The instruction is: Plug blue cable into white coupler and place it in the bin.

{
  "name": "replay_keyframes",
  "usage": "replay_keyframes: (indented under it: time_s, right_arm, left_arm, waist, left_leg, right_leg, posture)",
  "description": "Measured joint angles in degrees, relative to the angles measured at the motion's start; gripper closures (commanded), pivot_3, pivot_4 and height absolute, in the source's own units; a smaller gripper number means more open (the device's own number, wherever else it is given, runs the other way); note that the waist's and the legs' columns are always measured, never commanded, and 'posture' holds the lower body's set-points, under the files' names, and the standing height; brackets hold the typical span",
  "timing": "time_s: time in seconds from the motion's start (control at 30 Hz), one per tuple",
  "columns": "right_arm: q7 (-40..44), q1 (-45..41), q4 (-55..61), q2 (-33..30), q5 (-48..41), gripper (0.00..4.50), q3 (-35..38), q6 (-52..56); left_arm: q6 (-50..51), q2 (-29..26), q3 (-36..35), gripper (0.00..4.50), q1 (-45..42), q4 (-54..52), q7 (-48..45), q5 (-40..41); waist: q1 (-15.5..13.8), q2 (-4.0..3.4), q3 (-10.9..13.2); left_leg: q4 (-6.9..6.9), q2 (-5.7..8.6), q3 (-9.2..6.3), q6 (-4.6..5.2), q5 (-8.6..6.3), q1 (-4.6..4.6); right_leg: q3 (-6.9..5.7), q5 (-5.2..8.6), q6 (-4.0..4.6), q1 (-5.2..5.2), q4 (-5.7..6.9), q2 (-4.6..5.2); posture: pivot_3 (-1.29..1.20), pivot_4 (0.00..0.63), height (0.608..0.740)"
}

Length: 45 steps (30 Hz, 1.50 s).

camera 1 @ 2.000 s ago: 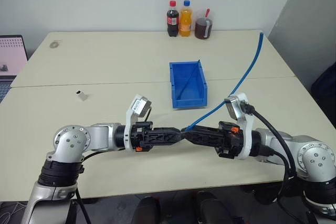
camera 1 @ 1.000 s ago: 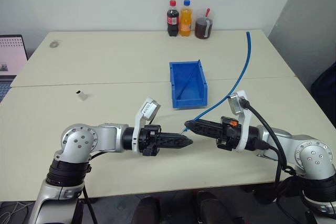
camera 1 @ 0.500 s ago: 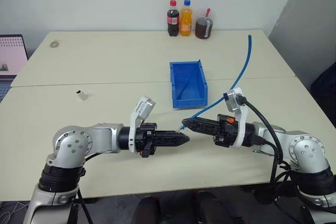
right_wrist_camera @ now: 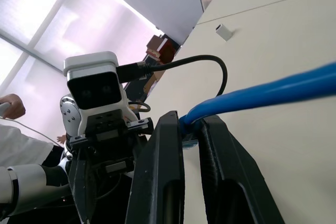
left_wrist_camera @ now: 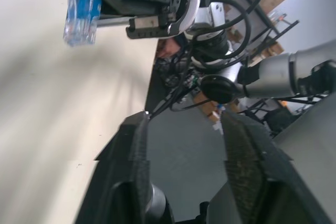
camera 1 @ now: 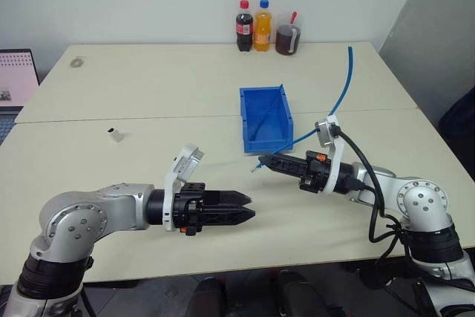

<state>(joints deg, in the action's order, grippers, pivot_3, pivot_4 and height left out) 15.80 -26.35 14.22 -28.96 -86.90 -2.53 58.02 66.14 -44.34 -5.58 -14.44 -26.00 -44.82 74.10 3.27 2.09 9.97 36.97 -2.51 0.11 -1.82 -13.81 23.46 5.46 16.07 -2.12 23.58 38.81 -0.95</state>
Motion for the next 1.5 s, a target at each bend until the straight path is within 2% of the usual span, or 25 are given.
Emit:
replay_keyframes:
  time_s: [0.03, 0.07, 0.13, 0.23, 0.27, 0.43, 0.6, 0.7, 0.83, 1.27, 1.5]
  right_arm:
    - [0.7, -0.6, -0.9, 0.1, 0.6, 4.38, 0.1, 0.1]
    - [1.0, -0.7, -1.3, 0.3, 1.0, 4.38, 0.0, 0.1]
    - [2.1, -2.1, -2.2, 0.5, 2.7, 4.38, 0.3, 0.2]
    - [3.2, -2.4, -3.3, 0.5, 4.5, 4.38, 1.3, 0.2]
    - [3.6, -2.5, -3.3, 0.7, 5.2, 4.38, 1.4, 0.2]
    - [6.4, -3.9, -4.1, 1.6, 8.3, 4.38, 1.3, 0.2]
    - [9.3, -6.2, -5.9, 3.4, 11.9, 4.38, 1.2, 0.2]
    - [10.4, -6.9, -6.4, 4.3, 13.6, 4.38, 1.2, 0.3]
    - [11.4, -7.1, -6.8, 5.2, 15.2, 4.38, 1.1, 1.0]
    - [11.6, -7.7, -6.8, 4.7, 17.5, 4.38, 3.6, 2.6]
    - [10.9, -6.5, -5.5, 4.7, 18.0, 4.38, 4.3, 3.7]
  left_arm:
    - [-1.0, -1.1, -0.6, 1.23, 1.1, -0.3, -0.3, -1.8]
    - [-2.1, -1.3, -0.9, 1.14, 1.7, -0.6, -0.4, -3.1]
    - [-7.3, -3.9, -2.6, 0.76, 7.2, -1.7, 1.7, -11.5]
    - [-12.0, -2.3, -6.8, 0.13, 12.5, -1.6, 9.2, -20.3]
    - [-14.1, 0.6, -8.4, 0.01, 13.9, -2.2, 14.5, -24.1]
    - [-20.5, 10.2, -8.4, 0.01, 16.7, 1.2, 38.5, -45.2]
    - [-27.7, 19.5, -7.9, 0.01, 13.9, 5.7, 52.1, -59.0]
    - [-31.4, 22.9, -7.7, 0.01, 10.3, 11.2, 56.0, -63.0]
    - [-37.5, 26.8, -9.9, 0.01, 1.4, 22.3, 61.1, -65.8]
    - [-56.6, 25.7, -13.9, 0.01, -21.0, 61.6, 61.6, -67.6]
    - [-62.9, 25.7, -15.1, 0.01, -27.0, 72.7, 64.2, -67.5]
  waist:
    - [0.0, -0.01, 0.0]
    - [0.0, -0.01, 0.0]
    - [0.3, -0.06, 0.0]
    - [0.1, -0.05, 0.1]
    - [0.0, -0.08, 0.1]
    - [-0.4, -0.03, 0.1]
    - [-0.8, -0.01, 0.0]
    - [-1.1, 0.04, 0.0]
    - [-1.6, 0.12, 0.0]
    - [-1.6, 0.13, 0.0]
    - [-1.4, 0.13, 0.0]
  left_leg:
    - [-0.01, 0.00, 0.01, 0.00, 0.00, 0.00]
    - [-0.01, -0.01, 0.01, 0.00, 0.00, 0.01]
    - [-0.05, -0.04, 0.03, 0.00, 0.00, -0.01]
    - [-0.06, -0.09, -0.01, 0.00, 0.00, 0.09]
    - [-0.05, -0.08, 0.00, 0.00, 0.00, 0.09]
    - [0.04, -0.04, -0.03, 0.00, 0.00, 0.22]
    - [0.10, 0.03, 0.04, 0.00, 0.00, 0.29]
    - [0.10, 0.04, 0.08, 0.00, 0.00, 0.30]
    - [0.15, 0.01, 0.09, 0.00, 0.00, 0.38]
    - [0.12, 0.14, 0.04, -0.01, 0.01, 0.47]
    - [0.09, 0.10, 0.04, -0.01, 0.00, 0.46]
  right_leg:
    - [-0.01, 0.00, 0.01, 0.01, 0.00, -0.01]
    - [-0.02, 0.01, 0.01, 0.02, 0.00, -0.01]
    - [0.11, 0.00, 0.02, 0.08, 0.00, 0.00]
    - [0.07, 0.02, 0.05, 0.15, -0.01, 0.02]
    - [0.07, 0.02, 0.05, 0.15, 0.02, 0.05]
    - [0.06, -0.10, 0.00, 0.16, -0.02, 0.08]
    - [-0.02, -0.23, 0.07, 0.16, 0.00, 0.12]
    - [-0.08, -0.25, 0.11, 0.17, 0.02, 0.11]
    - [-0.19, -0.28, 0.14, 0.19, 0.05, 0.05]
    - [-0.32, -0.32, 0.10, 0.20, 0.05, 0.17]
    - [-0.33, -0.33, 0.10, 0.21, 0.07, 0.18]
  posture:
    - [0.00, 0.150, 0.740]
    - [0.00, 0.150, 0.740]
    - [0.00, 0.150, 0.740]
    - [0.00, 0.150, 0.740]
    - [0.00, 0.150, 0.740]
    - [0.00, 0.150, 0.740]
    - [0.00, 0.150, 0.740]
    - [0.00, 0.150, 0.740]
    - [0.00, 0.150, 0.740]
    - [0.00, 0.150, 0.740]
    - [0.00, 0.150, 0.740]
